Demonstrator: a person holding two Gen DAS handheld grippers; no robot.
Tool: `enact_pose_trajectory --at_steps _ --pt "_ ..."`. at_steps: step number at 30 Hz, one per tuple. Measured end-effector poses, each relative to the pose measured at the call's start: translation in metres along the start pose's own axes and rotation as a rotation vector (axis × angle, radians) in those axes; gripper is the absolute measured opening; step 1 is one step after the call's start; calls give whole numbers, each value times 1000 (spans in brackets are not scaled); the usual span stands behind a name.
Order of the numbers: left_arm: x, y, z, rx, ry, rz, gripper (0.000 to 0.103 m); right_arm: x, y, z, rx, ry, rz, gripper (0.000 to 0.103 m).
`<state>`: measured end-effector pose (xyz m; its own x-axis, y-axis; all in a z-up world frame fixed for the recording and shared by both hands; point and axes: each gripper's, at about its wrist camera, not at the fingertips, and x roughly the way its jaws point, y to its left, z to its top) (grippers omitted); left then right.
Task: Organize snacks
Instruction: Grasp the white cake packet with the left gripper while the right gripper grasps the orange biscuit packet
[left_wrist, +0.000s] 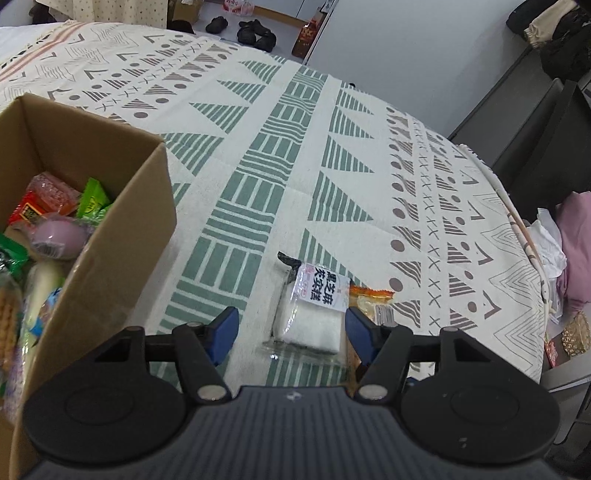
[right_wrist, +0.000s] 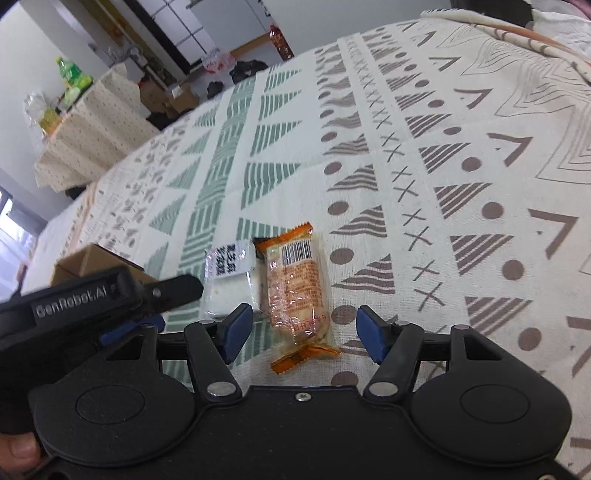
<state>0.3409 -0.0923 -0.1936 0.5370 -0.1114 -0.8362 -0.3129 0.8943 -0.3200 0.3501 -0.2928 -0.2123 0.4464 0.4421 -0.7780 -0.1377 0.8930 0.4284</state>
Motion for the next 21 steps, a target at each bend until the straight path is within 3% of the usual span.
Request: enact_pose_trajectory --at_steps 4,12,21 --pt "12 -2 4 6 21 -7 63 16 3 1 -20 33 -16 62" --pt "34 -16 7 13 57 -19 63 22 -3 7 -31 7 -35 41" --pt "51 -31 3 50 84 53 64 18 -14 10 -1 -25 -69 40"
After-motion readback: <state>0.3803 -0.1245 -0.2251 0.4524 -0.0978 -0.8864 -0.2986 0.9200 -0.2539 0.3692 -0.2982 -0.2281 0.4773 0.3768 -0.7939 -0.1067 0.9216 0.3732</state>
